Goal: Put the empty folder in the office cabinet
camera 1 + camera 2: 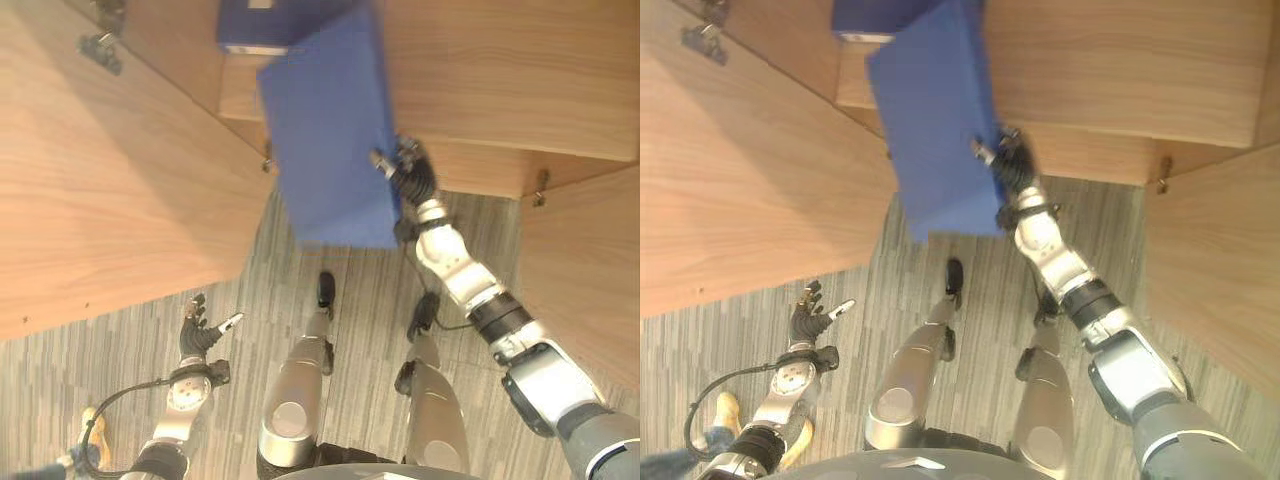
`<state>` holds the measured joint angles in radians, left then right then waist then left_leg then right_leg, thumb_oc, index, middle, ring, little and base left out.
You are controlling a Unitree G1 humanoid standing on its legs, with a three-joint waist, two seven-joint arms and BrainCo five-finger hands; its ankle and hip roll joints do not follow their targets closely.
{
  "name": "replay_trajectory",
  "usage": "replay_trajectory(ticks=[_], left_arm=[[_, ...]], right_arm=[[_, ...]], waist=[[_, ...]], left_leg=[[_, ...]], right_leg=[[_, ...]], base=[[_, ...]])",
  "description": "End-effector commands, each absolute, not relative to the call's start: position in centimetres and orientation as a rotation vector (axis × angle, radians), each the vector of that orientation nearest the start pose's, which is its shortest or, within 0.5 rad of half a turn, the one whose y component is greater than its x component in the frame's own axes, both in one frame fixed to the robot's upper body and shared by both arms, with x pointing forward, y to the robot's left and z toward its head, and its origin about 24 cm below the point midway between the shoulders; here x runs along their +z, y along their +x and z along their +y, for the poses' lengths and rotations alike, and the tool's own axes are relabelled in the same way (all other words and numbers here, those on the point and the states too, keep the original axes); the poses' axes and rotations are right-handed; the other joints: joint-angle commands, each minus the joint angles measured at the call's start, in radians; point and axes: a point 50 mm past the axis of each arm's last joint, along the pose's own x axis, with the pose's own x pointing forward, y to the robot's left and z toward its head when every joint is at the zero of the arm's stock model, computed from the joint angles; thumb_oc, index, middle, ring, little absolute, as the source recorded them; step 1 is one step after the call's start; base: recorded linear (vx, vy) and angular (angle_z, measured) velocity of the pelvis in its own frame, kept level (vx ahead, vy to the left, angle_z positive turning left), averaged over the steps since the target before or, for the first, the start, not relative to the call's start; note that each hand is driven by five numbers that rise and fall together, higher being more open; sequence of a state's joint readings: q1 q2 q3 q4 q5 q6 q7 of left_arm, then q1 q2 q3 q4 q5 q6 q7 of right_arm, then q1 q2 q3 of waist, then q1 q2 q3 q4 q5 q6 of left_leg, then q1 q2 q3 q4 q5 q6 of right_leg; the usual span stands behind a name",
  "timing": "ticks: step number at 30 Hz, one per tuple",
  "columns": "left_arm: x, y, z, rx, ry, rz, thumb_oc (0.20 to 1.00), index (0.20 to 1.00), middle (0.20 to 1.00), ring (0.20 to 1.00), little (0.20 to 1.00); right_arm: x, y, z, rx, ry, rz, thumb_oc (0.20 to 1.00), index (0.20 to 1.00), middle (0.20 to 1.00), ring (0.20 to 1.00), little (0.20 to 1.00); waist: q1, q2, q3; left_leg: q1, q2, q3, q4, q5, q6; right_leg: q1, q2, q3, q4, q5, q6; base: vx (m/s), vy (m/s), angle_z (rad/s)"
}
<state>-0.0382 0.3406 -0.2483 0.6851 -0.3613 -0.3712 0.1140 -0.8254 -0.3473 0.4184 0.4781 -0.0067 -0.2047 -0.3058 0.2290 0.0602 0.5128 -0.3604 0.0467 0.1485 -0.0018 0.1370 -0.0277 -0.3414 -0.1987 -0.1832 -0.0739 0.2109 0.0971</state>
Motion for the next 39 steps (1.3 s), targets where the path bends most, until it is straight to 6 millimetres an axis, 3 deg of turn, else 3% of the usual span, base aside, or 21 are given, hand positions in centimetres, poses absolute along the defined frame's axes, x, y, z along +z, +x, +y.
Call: replay_trajectory(ticks=[1, 4, 10, 14, 17, 20, 24, 29, 31, 33, 36, 39], left_arm=[[-5.0, 21.4, 24.7, 0.12, 0.249, 0.282, 1.0, 1.0, 1.0, 1.0, 1.0], [-4.8, 22.0, 24.7, 0.108, 0.265, 0.271, 1.0, 1.0, 1.0, 1.0, 1.0], [-4.5, 23.0, 23.9, 0.089, 0.243, 0.253, 1.0, 1.0, 1.0, 1.0, 1.0], [-4.5, 23.5, 23.4, 0.074, 0.245, 0.253, 1.0, 1.0, 1.0, 1.0, 1.0], [-4.7, 23.6, 23.4, 0.061, 0.271, 0.265, 1.0, 1.0, 1.0, 1.0, 1.0], [-5.4, 22.9, 22.8, 0.038, 0.261, 0.286, 1.0, 1.0, 1.0, 1.0, 1.0], [-6.3, 22.0, 22.1, 0.011, 0.266, 0.323, 1.0, 1.0, 1.0, 1.0, 1.0], [-7.1, 21.8, 20.3, -0.014, 0.241, 0.343, 1.0, 1.0, 1.0, 1.0, 1.0], [-7.1, 21.9, 19.9, -0.026, 0.24, 0.341, 1.0, 1.0, 1.0, 1.0, 1.0], [-7.4, 22.0, 18.1, -0.08, 0.241, 0.344, 1.0, 1.0, 1.0, 1.0, 1.0], [-7.4, 22.1, 17.7, -0.093, 0.248, 0.339, 1.0, 1.0, 1.0, 1.0, 1.0], [-7.4, 22.4, 16.6, -0.132, 0.281, 0.332, 1.0, 1.0, 1.0, 1.0, 1.0]], right_arm=[[19.0, 36.2, -10.6, 0.036, -0.455, -0.624, 0.2, 0.2, 0.2, 0.2, 0.2], [19.1, 37.3, -11.7, -0.029, -0.449, -0.571, 0.2, 0.2, 0.2, 0.2, 0.2], [15.4, 38.0, -15.9, -0.185, -0.357, -0.378, 0.2, 0.2, 0.2, 0.2, 0.2], [13.7, 38.3, -18.6, -0.305, -0.222, -0.261, 0.2, 0.2, 0.2, 0.2, 0.2], [13.9, 38.6, -20.1, -0.386, -0.15, -0.239, 0.2, 0.2, 0.2, 0.2, 0.2], [14.7, 38.7, -21.4, -0.461, -0.095, -0.256, 0.2, 0.2, 0.2, 0.2, 0.2], [17.2, 38.9, -21.7, -0.521, 0.01, -0.345, 0.2, 0.2, 0.2, 0.2, 0.2], [19.7, 39.0, -20.7, -0.605, 0.175, -0.455, 0.2, 0.2, 0.2, 0.2, 0.2], [20.1, 39.0, -20.4, -0.626, 0.209, -0.469, 0.2, 0.2, 0.2, 0.2, 0.2], [20.1, 39.0, -18.7, -0.69, 0.385, -0.46, 0.2, 0.2, 0.2, 0.2, 0.2], [20.1, 39.0, -18.2, -0.706, 0.444, -0.458, 0.2, 0.2, 0.2, 0.2, 0.2], [19.8, 39.1, -16.7, -0.73, 0.619, -0.418, 0.2, 0.2, 0.2, 0.2, 0.2]], waist=[[-0.009, -0.019, -0.091], [-0.027, 0.002, -0.063], [-0.073, 0.03, -0.046], [-0.078, 0.016, -0.049], [-0.06, -0.005, -0.069], [-0.06, 0.013, -0.102], [-0.059, 0.035, -0.119], [-0.067, 0.071, -0.122], [-0.066, 0.077, -0.124], [-0.061, 0.104, -0.137], [-0.058, 0.112, -0.138], [-0.045, 0.131, -0.144]], left_leg=[[-0.057, -0.029, -0.107, 0.118, -0.132, -0.012], [-0.003, -0.054, -0.123, 0.119, -0.156, -0.008], [0.061, -0.053, -0.188, 0.199, -0.239, -0.03], [0.052, -0.057, -0.217, 0.289, -0.292, -0.039], [0.032, -0.078, -0.24, 0.322, -0.323, -0.047], [0.009, -0.081, -0.281, 0.309, -0.321, -0.055], [0.005, -0.051, -0.302, 0.286, -0.322, -0.075], [0.037, 0.012, -0.303, 0.21, -0.294, -0.094], [0.041, 0.017, -0.298, 0.198, -0.289, -0.096], [0.056, 0.03, -0.282, 0.161, -0.273, -0.096], [0.058, 0.032, -0.28, 0.154, -0.272, -0.096], [0.061, 0.029, -0.273, 0.147, -0.269, -0.096]], right_leg=[[-0.08, -0.217, 0.023, 0.215, 0.049, 0.133], [-0.114, -0.225, 0.016, 0.171, 0.079, 0.12], [-0.148, -0.241, -0.053, 0.008, 0.083, 0.141], [-0.147, -0.248, -0.063, 0.0, 0.095, 0.143], [-0.137, -0.253, -0.048, -0.009, 0.122, 0.148], [-0.141, -0.242, -0.008, -0.01, 0.151, 0.155], [-0.152, -0.221, -0.007, -0.001, 0.142, 0.145], [-0.174, -0.166, 0.004, 0.03, 0.098, 0.12], [-0.179, -0.158, 0.007, 0.033, 0.093, 0.117], [-0.186, -0.14, 0.014, 0.038, 0.075, 0.109], [-0.188, -0.136, 0.015, 0.038, 0.071, 0.108], [-0.191, -0.131, 0.019, 0.04, 0.064, 0.103]], base=[[0.08, 0.131, 0.17], [0.16, 0.082, 0.16], [0.22, -0.07, 0.42], [0.17, -0.146, 0.6], [0.17, -0.24, 0.5], [0.13, -0.22, 0.26], [0.14, -0.189, -0.12], [0.1, -0.118, -0.07], [0.07, -0.039, 0.01], [0.11, -0.036, 0.02], [0.02, 0.004, -0.1], [0.01, 0.021, -0.07]])
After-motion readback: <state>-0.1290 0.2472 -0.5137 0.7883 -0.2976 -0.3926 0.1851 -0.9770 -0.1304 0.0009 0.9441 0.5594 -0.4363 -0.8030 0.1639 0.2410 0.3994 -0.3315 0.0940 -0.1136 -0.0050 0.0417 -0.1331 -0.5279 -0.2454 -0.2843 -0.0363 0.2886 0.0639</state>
